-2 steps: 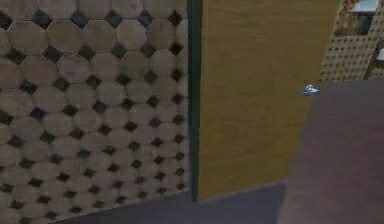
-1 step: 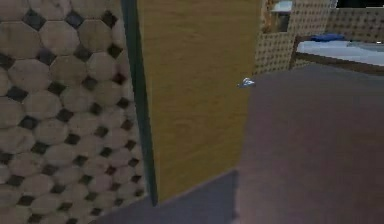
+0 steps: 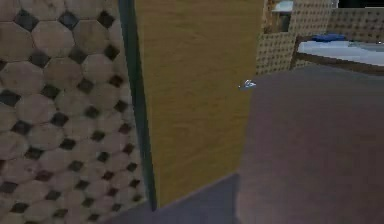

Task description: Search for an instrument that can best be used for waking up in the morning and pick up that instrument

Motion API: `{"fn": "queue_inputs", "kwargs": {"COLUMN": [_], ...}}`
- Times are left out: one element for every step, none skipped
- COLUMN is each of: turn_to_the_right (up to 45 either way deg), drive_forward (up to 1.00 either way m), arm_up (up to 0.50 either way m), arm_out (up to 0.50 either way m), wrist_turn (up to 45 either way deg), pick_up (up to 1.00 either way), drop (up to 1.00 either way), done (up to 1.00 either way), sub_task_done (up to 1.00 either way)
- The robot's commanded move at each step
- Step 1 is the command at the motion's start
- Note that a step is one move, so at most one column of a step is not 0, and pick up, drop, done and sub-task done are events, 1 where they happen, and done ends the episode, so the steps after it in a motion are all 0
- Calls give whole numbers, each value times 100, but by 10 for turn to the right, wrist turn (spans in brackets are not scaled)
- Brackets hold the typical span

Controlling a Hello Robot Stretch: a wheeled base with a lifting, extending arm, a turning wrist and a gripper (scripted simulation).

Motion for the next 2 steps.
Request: {"fn": "queue_inputs", "kwargs": {"turn_to_the_right": [390, 0], "drive_forward": [0, 100], "arm_up": [0, 0], "arm_out": [0, 0], "wrist_turn": [0, 0], "pick_up": [0, 0], "drop": [0, 0], "done": [0, 0], "sub_task_done": [0, 0]}}
